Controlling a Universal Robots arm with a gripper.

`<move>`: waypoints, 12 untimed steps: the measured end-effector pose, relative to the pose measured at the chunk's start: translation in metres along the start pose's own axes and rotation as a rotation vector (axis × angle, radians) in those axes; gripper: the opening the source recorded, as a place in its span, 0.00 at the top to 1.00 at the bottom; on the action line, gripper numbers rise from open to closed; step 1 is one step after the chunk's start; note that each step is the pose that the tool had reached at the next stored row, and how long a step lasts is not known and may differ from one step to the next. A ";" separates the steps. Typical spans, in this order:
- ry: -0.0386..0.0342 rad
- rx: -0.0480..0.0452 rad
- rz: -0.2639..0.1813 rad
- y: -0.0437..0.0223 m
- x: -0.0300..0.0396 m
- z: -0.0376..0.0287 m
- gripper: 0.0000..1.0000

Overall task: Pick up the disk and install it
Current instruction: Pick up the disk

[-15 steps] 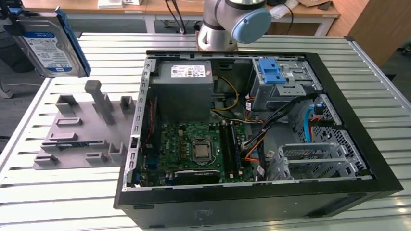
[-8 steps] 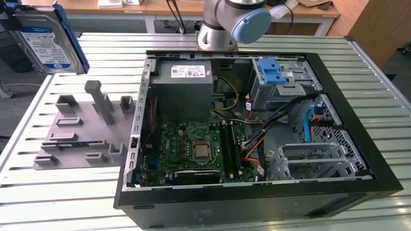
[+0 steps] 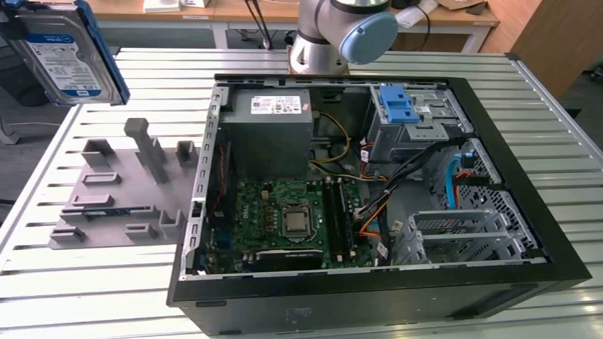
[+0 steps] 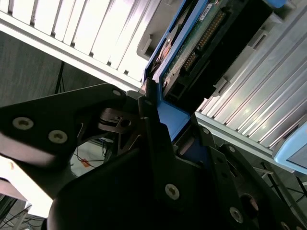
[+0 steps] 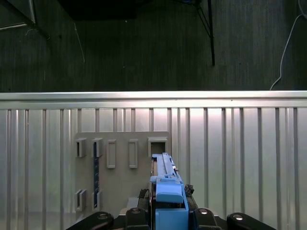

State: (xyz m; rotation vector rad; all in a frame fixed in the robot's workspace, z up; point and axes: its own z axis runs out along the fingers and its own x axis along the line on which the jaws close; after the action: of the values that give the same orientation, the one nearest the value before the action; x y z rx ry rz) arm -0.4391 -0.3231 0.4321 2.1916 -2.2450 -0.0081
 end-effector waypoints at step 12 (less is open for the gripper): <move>0.0001 -0.0001 0.000 0.0001 -0.0015 -0.0170 0.64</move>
State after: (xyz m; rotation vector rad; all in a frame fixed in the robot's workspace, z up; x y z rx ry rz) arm -0.4391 -0.3216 0.4491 2.1916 -2.2449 -0.0082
